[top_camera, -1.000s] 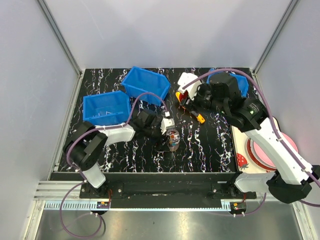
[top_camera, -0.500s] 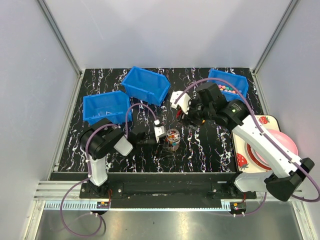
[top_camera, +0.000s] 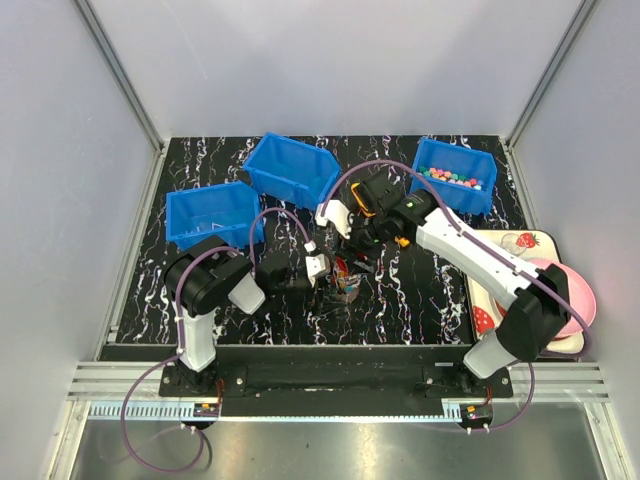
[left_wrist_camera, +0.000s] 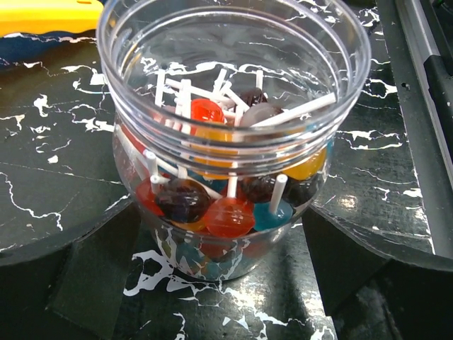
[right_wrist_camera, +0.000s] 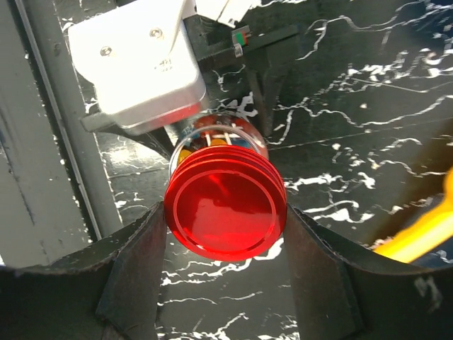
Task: Pack the candies
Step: Close the bottle lid on the packing bottle.
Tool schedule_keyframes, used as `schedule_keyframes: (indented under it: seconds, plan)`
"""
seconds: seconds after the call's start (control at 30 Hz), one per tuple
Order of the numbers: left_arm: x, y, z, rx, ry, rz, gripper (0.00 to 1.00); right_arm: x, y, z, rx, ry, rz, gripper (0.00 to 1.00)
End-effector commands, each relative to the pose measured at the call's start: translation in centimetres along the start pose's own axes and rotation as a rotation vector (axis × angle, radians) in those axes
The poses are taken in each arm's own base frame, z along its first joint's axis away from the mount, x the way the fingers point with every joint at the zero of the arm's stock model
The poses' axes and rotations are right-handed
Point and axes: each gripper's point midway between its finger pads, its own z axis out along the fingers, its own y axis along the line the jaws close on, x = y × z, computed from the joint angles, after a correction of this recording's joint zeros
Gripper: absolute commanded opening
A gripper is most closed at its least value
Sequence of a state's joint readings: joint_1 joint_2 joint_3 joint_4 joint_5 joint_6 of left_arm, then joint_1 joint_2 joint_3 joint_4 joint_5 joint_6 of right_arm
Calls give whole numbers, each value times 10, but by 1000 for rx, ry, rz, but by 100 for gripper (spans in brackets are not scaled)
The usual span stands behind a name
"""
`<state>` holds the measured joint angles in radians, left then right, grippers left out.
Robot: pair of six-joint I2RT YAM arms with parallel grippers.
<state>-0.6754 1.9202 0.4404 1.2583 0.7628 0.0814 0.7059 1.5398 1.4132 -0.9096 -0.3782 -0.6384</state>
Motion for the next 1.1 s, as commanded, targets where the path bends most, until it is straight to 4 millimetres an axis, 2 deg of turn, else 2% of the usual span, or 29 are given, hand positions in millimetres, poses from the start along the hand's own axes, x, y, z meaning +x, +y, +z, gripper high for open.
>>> schedule_keyframes:
  seconds: [0.0, 0.4, 0.57, 0.7, 0.9, 1.07]
  plan:
    - [-53, 6, 3, -13, -186, 215, 99, -11, 5, 4, -54, -38, 31, 49]
    - [-54, 8, 3, -19, -189, 209, 99, -3, -1, 31, -11, 28, 53, 50]
    - [-55, 11, 2, -29, -191, 202, 99, -1, 4, 36, -22, 54, 46, 51]
    - [-56, 13, 2, -31, -193, 191, 99, 3, 3, 35, 2, 83, 28, 51]
    - [-57, 14, 2, -35, -195, 188, 99, -1, 2, 24, 20, 85, 22, 51]
    - [-56, 15, 1, -38, -194, 186, 99, 1, 7, 20, 6, 94, 22, 51]
